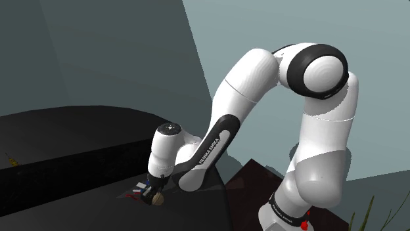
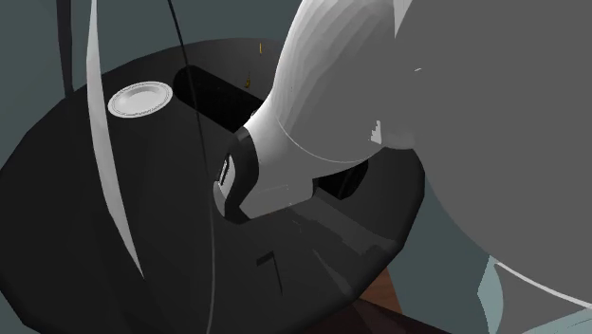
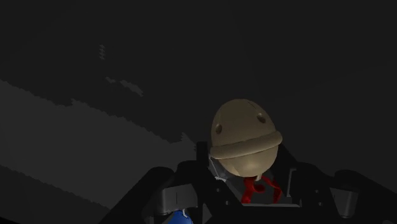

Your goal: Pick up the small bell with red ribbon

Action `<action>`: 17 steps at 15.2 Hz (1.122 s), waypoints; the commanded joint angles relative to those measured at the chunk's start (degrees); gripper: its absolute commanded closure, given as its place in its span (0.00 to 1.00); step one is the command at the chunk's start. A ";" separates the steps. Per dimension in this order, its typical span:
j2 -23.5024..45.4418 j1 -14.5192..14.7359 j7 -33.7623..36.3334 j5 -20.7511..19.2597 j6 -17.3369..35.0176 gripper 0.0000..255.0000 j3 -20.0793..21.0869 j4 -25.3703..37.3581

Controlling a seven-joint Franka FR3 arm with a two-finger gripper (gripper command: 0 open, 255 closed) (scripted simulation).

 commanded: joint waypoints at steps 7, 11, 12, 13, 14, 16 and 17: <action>-2.47 -1.39 -1.50 2.15 -2.14 1.00 1.79 -0.28; -5.77 -2.85 -3.59 5.20 -5.08 1.00 3.77 -0.45; -6.59 -3.13 -4.11 5.97 -5.83 1.00 4.18 -0.45; -7.41 -3.39 -4.63 6.73 -6.60 1.00 4.55 -0.43; -8.22 -3.61 -5.13 7.49 -7.37 1.00 4.88 -0.41; -9.83 -3.97 -6.11 8.95 -8.93 1.00 5.43 -0.30; -10.62 -4.10 -6.57 9.65 -9.73 1.00 5.66 -0.23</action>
